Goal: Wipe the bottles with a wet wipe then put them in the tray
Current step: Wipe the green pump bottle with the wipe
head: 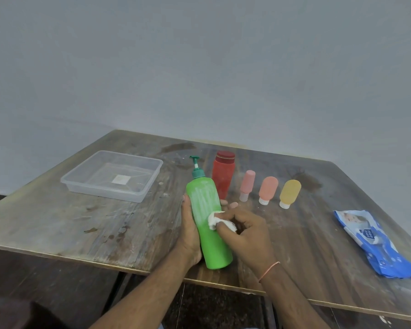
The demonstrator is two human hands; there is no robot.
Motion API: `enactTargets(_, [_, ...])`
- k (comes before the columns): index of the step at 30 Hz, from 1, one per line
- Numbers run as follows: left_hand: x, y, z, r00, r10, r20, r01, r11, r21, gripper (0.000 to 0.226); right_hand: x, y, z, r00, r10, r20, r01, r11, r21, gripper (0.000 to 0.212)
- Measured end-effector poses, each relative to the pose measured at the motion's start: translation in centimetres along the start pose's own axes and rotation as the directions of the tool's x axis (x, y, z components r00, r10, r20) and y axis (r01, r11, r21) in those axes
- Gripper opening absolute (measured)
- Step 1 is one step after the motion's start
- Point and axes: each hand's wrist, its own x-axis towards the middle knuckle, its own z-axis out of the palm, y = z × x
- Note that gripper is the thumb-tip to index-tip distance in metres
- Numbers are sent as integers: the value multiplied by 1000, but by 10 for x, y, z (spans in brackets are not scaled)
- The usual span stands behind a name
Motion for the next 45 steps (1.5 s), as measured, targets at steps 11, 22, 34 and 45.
enactTargets(11, [2,-1,0,998,70,6,-70,997,18,101,0,1,-3,987,-163,17,161,949,-269,14])
enactTargets(22, [2,-3,-3,998,5,55,-3,999,-39,95,-9,-18,13,865,-421,274,495,623,-605,10])
enactTargets(34, [2,-4,-8,999,-17,43,20,998,-54,92,5,-29,23,896,-394,208,417,580,-699,17])
enactTargets(45, [2,-6,-6,1000,10,19,-8,997,-71,98,12,-33,22,918,-362,162,366,615,-699,19])
